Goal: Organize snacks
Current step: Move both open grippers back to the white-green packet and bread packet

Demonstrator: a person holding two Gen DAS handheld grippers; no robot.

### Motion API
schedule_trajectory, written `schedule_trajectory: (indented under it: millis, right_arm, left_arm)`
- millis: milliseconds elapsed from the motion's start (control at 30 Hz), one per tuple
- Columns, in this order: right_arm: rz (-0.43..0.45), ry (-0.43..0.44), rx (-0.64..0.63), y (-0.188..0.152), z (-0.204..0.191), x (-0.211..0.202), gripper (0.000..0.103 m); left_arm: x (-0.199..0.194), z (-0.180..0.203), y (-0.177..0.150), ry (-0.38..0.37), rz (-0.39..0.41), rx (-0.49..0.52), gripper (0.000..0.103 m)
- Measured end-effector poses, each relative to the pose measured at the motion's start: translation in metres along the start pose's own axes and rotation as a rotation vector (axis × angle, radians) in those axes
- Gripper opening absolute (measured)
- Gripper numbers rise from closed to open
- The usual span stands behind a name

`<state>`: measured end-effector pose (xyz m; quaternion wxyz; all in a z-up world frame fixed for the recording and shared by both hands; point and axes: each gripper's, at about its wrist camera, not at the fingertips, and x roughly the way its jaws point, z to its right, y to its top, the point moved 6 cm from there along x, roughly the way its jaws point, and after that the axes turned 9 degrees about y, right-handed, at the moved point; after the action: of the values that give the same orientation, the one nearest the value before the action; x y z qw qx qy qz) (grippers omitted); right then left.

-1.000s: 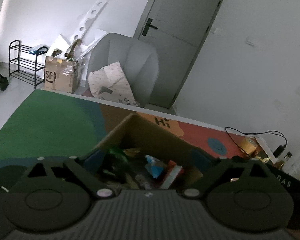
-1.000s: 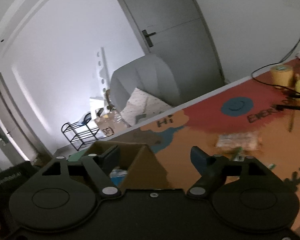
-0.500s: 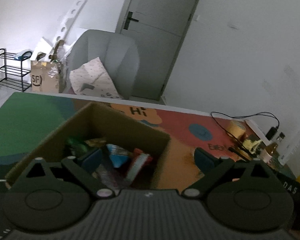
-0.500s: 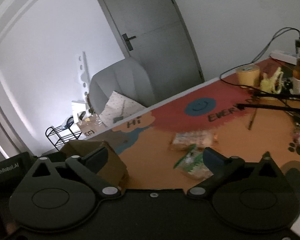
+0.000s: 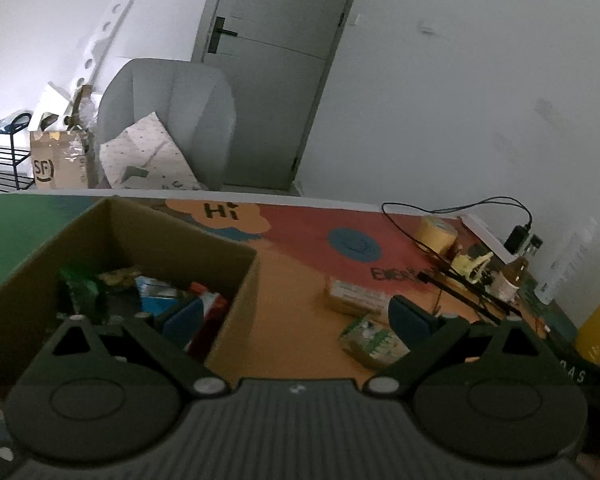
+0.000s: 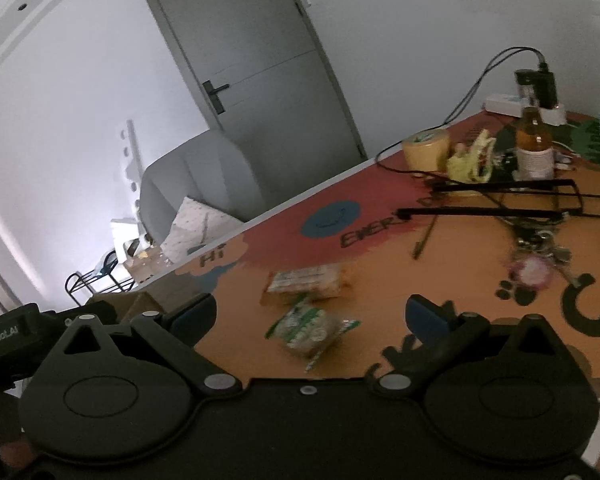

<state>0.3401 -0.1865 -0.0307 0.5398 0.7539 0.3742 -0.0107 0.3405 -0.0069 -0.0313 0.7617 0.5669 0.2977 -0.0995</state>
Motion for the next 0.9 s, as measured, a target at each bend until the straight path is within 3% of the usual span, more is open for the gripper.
schedule_trajectory:
  millis: [533, 900]
  right_arm:
    - [0.023, -0.028, 0.056, 0.005, 0.05, -0.015, 0.103]
    - [0.003, -0.021, 0.073, 0.007, 0.07, -0.008, 0.103]
  left_arm:
    - [0.016, 0.053, -0.016, -0.041, -0.027, 0.048, 0.098]
    - [0.046, 0.08, -0.03, -0.029, -0.084, 0.106, 0.098]
